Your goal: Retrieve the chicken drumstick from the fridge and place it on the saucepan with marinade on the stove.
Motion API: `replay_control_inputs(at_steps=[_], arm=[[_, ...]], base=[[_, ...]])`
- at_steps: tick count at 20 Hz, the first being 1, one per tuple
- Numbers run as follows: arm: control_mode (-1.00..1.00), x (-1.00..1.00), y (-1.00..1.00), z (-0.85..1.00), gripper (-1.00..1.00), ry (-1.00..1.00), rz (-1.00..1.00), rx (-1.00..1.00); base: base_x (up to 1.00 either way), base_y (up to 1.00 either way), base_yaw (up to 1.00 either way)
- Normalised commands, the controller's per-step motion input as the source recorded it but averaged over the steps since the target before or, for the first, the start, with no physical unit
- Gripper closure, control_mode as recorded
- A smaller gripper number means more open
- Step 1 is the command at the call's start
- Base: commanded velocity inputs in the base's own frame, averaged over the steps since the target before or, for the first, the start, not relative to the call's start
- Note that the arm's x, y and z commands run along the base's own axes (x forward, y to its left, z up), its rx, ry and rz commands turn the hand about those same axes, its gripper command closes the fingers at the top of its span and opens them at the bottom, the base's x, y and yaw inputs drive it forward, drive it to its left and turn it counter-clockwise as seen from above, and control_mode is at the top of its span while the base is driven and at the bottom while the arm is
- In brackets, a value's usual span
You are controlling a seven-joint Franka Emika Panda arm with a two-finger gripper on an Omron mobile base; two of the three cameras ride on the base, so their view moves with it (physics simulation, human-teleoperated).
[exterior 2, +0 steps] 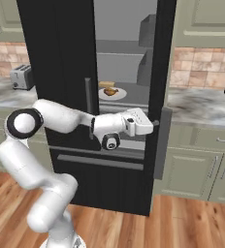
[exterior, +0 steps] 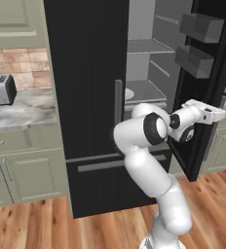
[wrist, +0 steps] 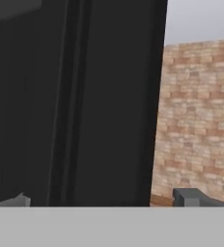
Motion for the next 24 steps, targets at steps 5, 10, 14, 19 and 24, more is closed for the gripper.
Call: replay_control_inputs(at_steps=[5,10,14,19,24], arm=[[-1.00,0.00,-0.18,0.00,-1.00,0.01,0.00,0.00],[-1.00,0.00,0.00,0.00,-1.00,0.00,0.00,0.00],[-1.00,-0.22,0.17,0.08,-1.00,0.00,0.00,0.00],[-1.00,-0.50,0.48,0.28,-1.00,0.00,0.01,-0.02],[-1.00,-0.51,0.61,0.23,-1.00,0.00,0.03,-0.02]], base=[[0.00,0.00,0.00],[0.00,0.00,0.00],[0.00,0.00,0.00],[0.00,0.00,0.00],[0.00,0.00,0.00]])
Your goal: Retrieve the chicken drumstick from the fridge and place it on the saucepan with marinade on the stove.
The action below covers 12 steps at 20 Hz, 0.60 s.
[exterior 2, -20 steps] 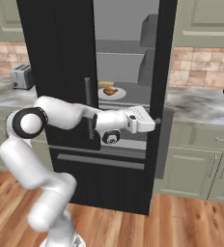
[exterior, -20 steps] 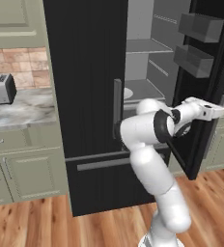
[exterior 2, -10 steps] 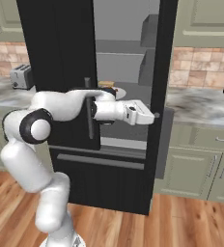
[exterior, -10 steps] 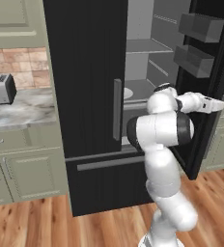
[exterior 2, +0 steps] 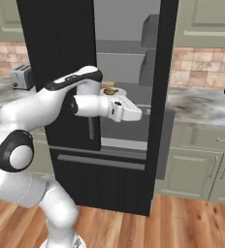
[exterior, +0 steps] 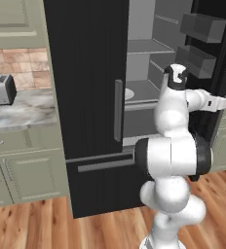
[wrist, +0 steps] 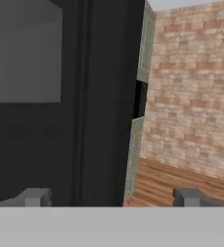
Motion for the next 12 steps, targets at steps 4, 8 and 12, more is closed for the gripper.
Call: replay_control_inputs(at_steps=[4,8,12], arm=[[-1.00,-0.37,0.76,0.10,-1.00,0.00,0.15,0.00],[-1.00,-0.36,0.78,0.12,-1.00,0.00,0.20,0.00],[-1.00,-0.11,0.64,0.22,-1.00,0.00,0.22,0.02]], base=[[0.00,0.00,0.00],[0.00,0.00,0.00],[0.00,0.00,0.00]])
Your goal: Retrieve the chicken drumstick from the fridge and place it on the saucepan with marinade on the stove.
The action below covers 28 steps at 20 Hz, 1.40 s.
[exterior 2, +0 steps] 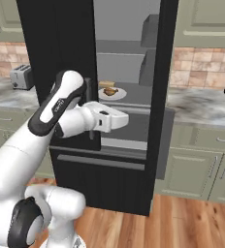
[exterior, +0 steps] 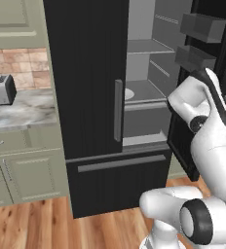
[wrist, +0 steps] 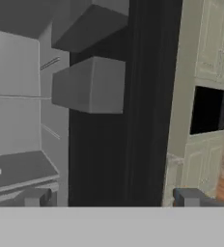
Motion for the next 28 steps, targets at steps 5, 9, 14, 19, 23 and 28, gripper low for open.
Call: replay_control_inputs(at_steps=[5,9,14,19,23,28], arm=[[-1.00,0.00,0.73,0.25,-1.00,0.07,0.21,0.02],[-1.00,0.00,0.88,0.12,-1.00,0.13,0.22,0.00],[-1.00,0.14,0.76,0.08,-1.00,0.21,0.18,0.03],[-1.00,0.07,0.44,0.12,-1.00,0.12,0.05,0.03],[-1.00,0.00,0.50,0.13,-1.00,0.02,0.00,0.00],[-1.00,0.28,0.46,0.00,-1.00,0.03,-0.02,0.00]], base=[[0.00,0.00,0.00],[0.00,0.00,0.00],[0.00,0.00,0.00],[0.00,0.00,0.00],[0.00,0.00,0.00],[0.00,0.00,0.00]])
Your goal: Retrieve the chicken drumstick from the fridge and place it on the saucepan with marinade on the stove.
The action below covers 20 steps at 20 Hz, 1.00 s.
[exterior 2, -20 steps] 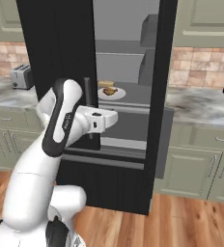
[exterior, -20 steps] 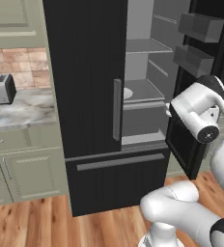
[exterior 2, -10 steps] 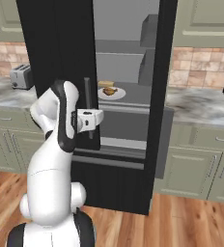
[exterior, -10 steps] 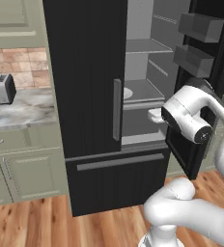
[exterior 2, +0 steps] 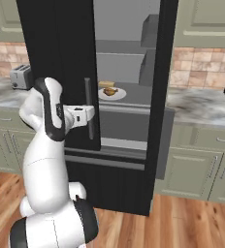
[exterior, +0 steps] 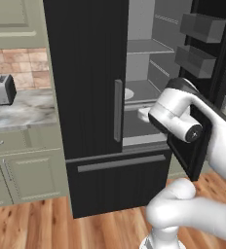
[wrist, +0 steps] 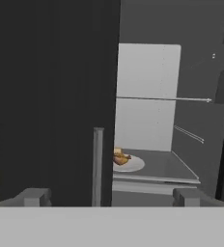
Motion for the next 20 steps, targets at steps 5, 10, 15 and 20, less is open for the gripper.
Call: replay_control_inputs(at_steps=[5,10,15,20], arm=[[-1.00,0.38,0.31,0.00,-1.00,0.00,-0.05,0.00],[-1.00,0.43,0.33,0.00,-1.00,0.00,-0.02,0.00],[-1.00,0.49,0.19,0.00,-1.00,0.00,0.00,0.00],[-1.00,0.40,0.10,0.00,-1.00,0.00,0.00,0.00]], base=[[0.00,0.00,0.00],[0.00,0.00,0.00],[0.00,0.00,0.00],[0.00,0.00,0.00]])
